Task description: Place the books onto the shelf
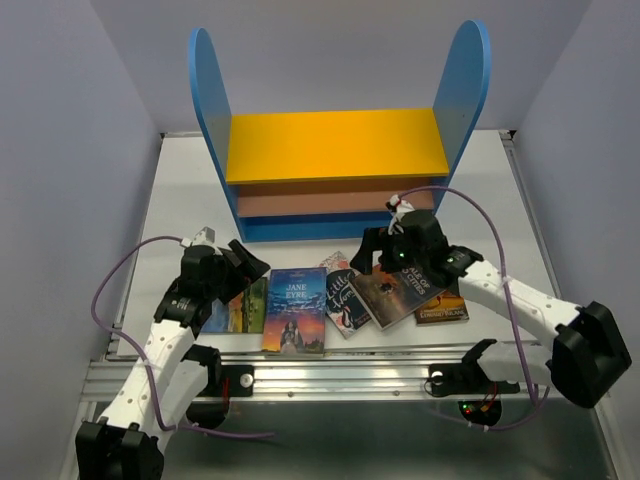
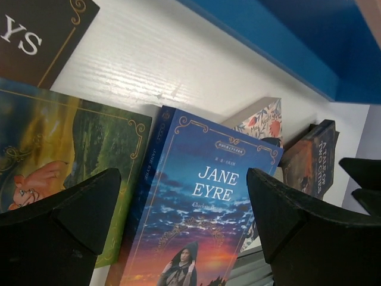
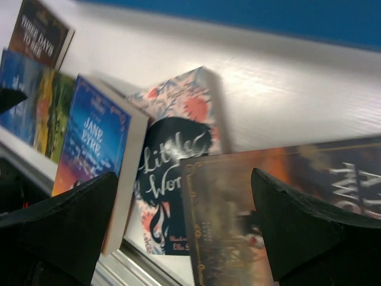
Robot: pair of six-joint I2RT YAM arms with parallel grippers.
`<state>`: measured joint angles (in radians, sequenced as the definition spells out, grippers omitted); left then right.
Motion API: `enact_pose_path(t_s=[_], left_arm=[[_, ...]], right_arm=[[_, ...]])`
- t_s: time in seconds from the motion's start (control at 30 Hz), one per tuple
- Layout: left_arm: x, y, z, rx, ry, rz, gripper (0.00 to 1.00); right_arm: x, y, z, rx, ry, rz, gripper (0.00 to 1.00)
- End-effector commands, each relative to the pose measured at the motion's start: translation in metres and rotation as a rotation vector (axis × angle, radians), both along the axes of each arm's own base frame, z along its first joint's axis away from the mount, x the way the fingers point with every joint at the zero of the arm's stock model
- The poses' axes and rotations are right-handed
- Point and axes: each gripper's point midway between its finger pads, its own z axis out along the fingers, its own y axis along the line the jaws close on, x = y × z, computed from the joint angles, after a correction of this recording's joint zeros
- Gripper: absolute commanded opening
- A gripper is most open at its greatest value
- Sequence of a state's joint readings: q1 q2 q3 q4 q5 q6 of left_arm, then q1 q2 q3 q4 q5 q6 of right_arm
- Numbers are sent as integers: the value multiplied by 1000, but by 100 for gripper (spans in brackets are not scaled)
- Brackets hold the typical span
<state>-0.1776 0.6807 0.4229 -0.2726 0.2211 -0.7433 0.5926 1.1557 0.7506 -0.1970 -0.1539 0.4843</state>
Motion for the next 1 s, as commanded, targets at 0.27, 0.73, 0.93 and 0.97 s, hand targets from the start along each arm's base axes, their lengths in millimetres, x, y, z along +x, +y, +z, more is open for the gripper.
enact_pose_path(t_s=[0.27,0.73,0.93,0.97], left_arm=[[-22,-23,-42,-58,145,-50,98],[-36,-36,-62,-64,189,-98,59],[-34,-38,-61,-31,190,-123,40],[-34,-37,-64,-18,201,-123,38]], right_arm=[[-15,100,-7,183,81,146,100],[-14,131,-36,221,203,57,100],[-7,129,-57,172,243,-23,100],[-6,130,-57,168,241,-26,100]])
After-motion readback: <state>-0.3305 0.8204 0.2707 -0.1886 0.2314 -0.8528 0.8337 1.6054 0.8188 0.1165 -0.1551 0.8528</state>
